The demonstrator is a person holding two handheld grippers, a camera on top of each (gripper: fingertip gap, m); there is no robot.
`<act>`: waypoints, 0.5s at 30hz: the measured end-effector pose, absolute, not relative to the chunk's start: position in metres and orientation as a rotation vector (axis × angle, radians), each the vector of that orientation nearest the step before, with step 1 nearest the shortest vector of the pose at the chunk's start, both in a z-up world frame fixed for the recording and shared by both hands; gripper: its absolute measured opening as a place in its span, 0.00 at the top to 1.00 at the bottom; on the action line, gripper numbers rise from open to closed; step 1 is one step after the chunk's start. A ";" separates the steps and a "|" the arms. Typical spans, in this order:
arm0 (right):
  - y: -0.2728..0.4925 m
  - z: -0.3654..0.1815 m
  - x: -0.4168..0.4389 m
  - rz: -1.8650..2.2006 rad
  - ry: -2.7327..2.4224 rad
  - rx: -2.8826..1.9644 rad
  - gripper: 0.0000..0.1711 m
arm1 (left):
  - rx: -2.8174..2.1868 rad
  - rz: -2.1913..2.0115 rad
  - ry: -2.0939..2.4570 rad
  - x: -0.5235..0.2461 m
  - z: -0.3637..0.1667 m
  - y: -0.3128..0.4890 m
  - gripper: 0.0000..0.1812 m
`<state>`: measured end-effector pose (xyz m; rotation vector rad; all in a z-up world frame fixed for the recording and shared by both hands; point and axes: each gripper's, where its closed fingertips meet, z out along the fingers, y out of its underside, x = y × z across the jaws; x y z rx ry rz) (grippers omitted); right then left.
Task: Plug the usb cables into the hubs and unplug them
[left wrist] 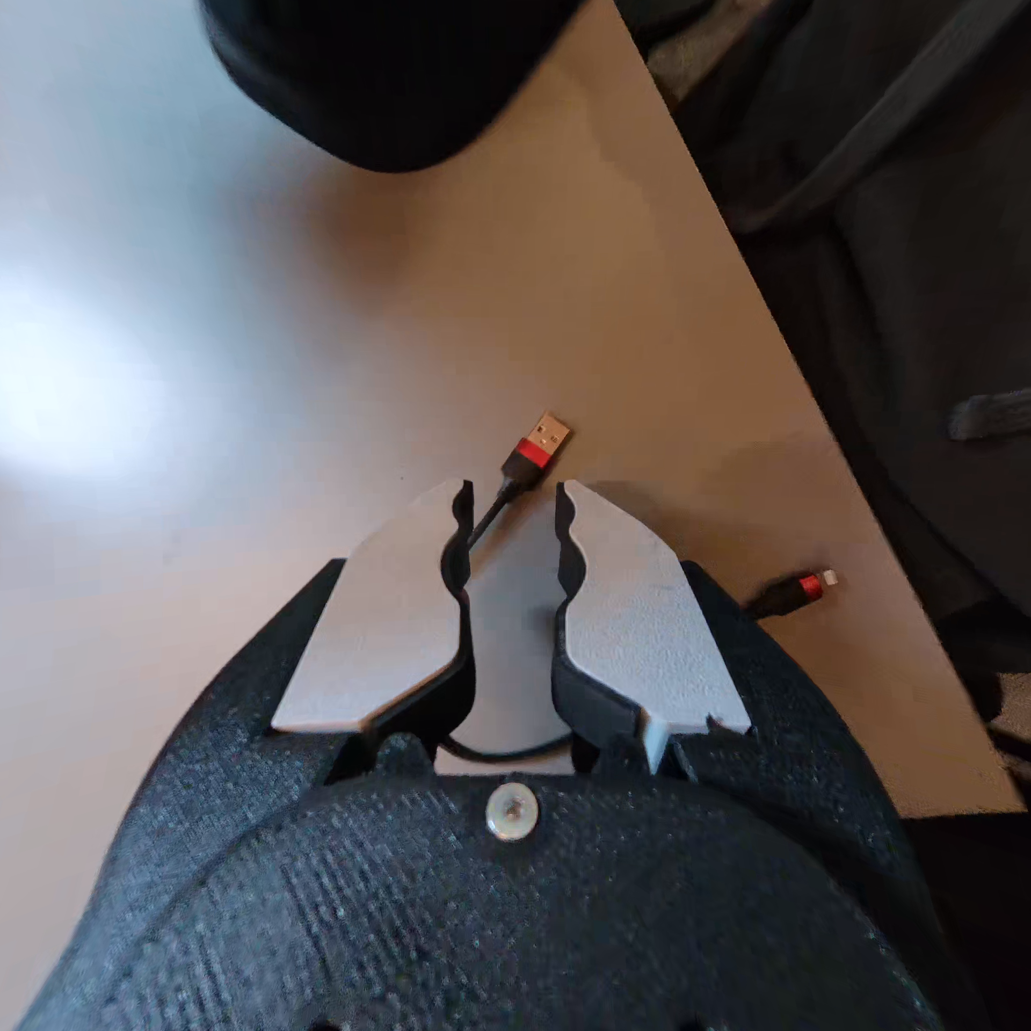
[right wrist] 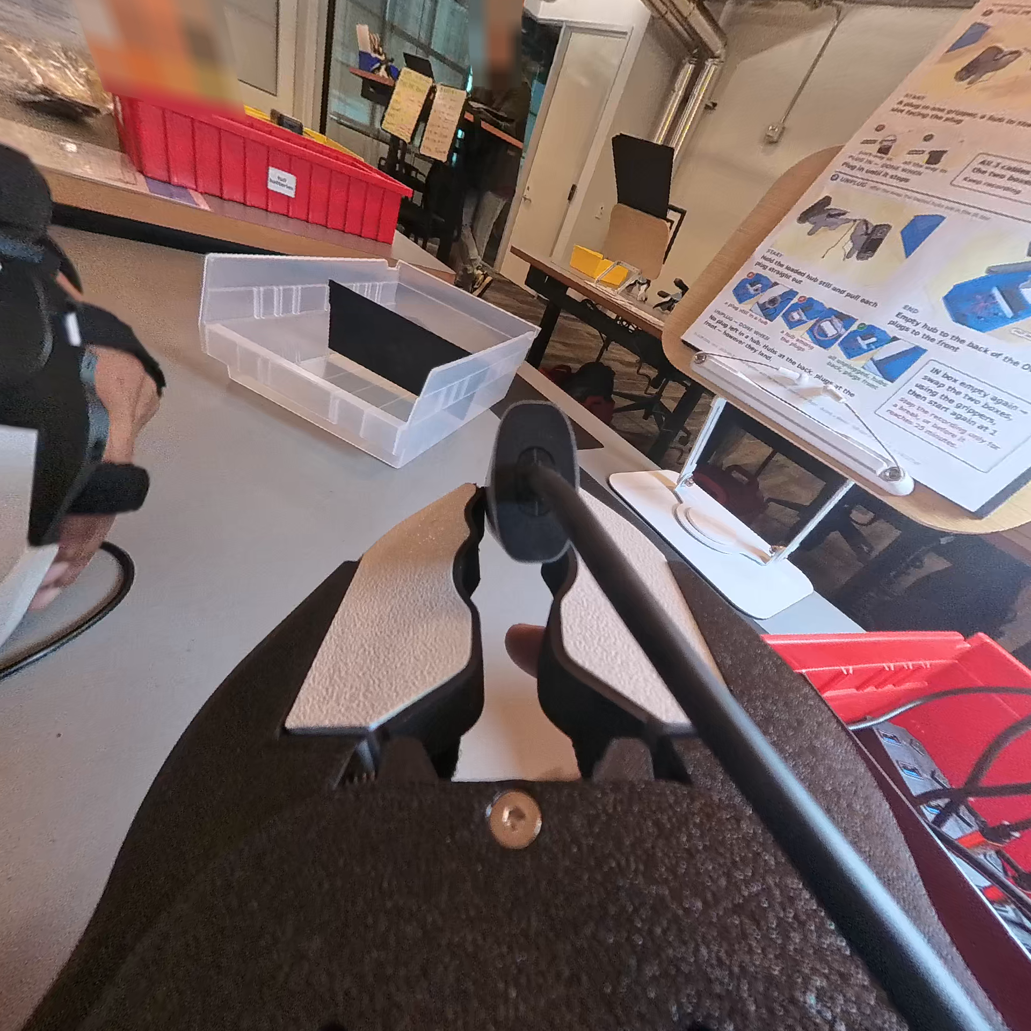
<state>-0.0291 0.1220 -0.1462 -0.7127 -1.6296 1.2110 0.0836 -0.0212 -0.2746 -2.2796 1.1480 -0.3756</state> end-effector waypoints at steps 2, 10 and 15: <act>0.120 -0.146 -0.028 1.203 -1.640 -0.703 0.90 | -2.274 -0.351 1.268 0.088 -0.285 -0.020 0.84; 0.120 -0.151 -0.027 1.203 -1.672 -0.698 0.90 | -2.225 -0.232 1.392 0.091 -0.295 -0.004 0.92; 0.120 -0.159 -0.029 1.179 -1.698 -0.697 0.90 | -2.258 -0.127 1.162 0.068 -0.290 0.007 0.93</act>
